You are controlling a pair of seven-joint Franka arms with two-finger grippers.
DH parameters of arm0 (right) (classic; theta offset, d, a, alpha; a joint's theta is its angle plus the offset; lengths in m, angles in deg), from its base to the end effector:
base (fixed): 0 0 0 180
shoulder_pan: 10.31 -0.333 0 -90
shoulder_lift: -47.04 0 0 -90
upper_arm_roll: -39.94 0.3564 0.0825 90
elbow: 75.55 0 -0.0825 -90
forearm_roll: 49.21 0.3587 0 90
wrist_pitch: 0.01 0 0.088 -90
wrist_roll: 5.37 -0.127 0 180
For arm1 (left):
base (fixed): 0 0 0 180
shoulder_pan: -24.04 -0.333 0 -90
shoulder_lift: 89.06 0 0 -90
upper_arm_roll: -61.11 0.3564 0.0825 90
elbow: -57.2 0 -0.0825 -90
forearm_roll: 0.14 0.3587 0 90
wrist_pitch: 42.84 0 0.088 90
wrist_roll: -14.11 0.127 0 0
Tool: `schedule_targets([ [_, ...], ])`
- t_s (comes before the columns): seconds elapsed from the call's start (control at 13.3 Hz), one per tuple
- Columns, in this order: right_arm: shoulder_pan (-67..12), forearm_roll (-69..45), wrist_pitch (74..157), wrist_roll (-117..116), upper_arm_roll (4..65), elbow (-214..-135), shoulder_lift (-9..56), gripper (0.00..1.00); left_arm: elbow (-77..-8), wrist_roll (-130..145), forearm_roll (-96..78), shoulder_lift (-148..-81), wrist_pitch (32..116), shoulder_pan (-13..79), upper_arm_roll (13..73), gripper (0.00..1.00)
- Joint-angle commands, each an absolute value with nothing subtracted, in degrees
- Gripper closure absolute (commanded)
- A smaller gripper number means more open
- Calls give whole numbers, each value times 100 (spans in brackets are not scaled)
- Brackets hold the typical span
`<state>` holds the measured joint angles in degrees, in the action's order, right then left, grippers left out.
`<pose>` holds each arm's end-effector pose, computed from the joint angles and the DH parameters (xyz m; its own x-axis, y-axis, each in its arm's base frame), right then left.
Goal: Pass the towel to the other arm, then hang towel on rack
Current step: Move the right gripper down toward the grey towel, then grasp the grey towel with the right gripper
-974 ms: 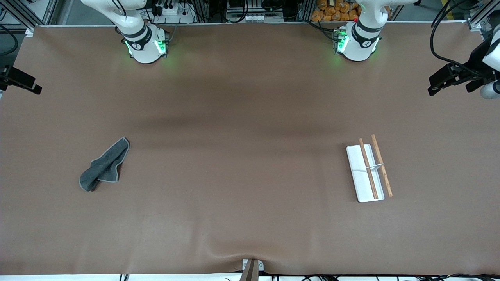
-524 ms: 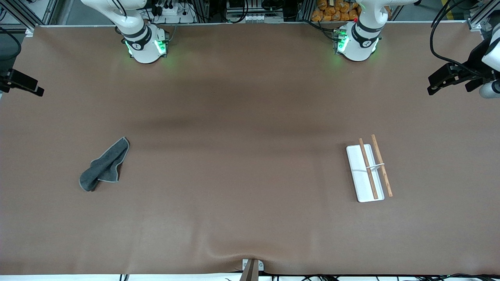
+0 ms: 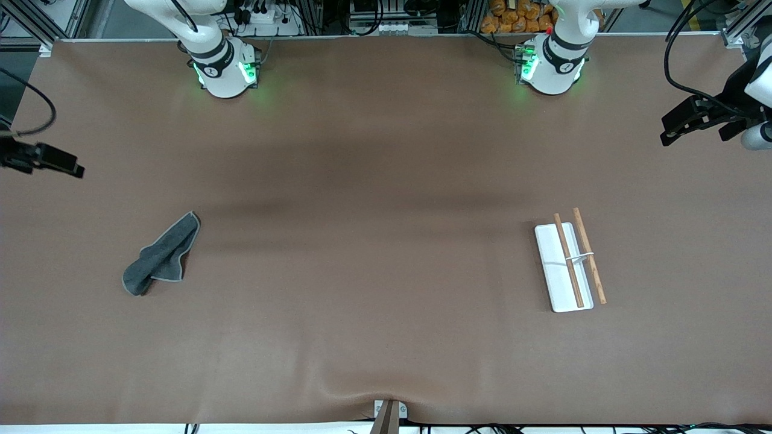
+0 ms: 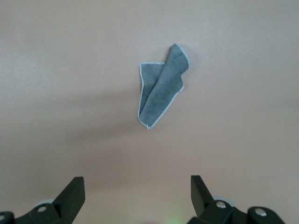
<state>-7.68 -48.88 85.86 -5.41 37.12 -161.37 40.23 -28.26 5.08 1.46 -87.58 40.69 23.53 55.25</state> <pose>0.5564 -0.0505 0.6067 0.9885 -0.0949 -0.1176 -0.0956 -0.9954 0.0002 0.5064 -0.0445 0.6834 0.9977 0.0673 -0.0031 0.0672 -0.9973 -0.0313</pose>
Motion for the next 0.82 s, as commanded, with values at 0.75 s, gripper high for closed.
schedule_targets([
  [0.75, -418, -5229, 10429, -449, 3696, -16045, 1999, 0, -2841, 603, 91, -8607, 4022, 2325, 5513, 0],
])
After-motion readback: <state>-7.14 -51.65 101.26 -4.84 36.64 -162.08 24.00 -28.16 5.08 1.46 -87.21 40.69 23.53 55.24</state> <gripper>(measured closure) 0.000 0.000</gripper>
